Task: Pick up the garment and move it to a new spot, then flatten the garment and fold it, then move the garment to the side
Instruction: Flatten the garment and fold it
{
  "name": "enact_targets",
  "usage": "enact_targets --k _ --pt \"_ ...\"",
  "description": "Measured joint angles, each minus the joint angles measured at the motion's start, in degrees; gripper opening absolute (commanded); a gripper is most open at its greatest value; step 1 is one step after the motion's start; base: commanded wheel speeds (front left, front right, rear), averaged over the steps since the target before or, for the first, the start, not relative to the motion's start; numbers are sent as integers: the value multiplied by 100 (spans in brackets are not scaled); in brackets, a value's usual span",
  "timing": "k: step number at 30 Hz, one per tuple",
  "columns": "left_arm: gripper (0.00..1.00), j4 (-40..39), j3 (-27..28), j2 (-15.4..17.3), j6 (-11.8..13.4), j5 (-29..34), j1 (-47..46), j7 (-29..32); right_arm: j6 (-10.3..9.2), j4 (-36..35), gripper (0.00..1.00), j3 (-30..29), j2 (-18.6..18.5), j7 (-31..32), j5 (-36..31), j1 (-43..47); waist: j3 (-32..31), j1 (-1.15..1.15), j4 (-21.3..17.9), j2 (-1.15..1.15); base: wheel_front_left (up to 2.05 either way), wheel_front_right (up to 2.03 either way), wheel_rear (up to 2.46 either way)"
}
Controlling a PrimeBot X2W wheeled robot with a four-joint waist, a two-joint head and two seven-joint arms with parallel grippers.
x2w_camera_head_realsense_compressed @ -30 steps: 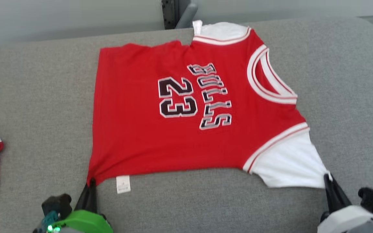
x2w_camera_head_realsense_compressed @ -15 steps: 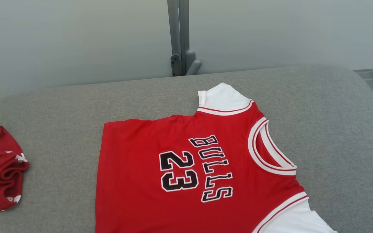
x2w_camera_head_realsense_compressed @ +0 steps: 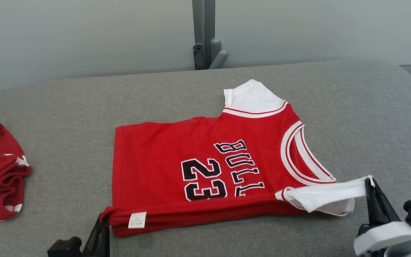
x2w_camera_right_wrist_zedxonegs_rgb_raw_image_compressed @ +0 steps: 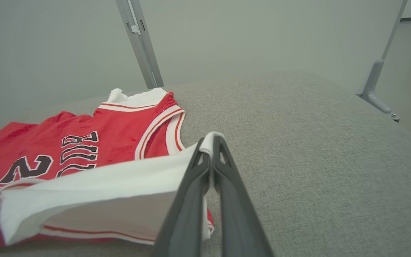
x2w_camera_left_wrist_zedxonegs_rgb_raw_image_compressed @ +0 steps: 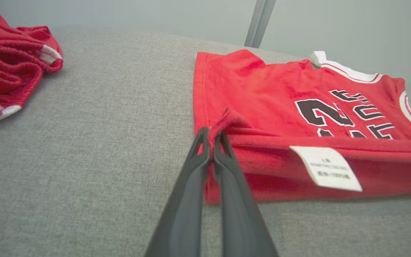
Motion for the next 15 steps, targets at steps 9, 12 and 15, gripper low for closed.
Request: enact_targets --k 9,12,15 --pt "0 614 -172 2 60 71 -989 0 -1 842 0 238 -93 0 -299 -1375 459 0 130 0 0 0 0" --pt "0 759 -257 2 113 73 -1233 0 -1 1083 0 229 -120 -1 -346 -1657 621 0 179 0 0 0 0" --pt "0 858 -314 2 162 73 -1495 0 -1 1260 0 213 -157 0 -405 -1905 790 0 223 0 0 0 0"
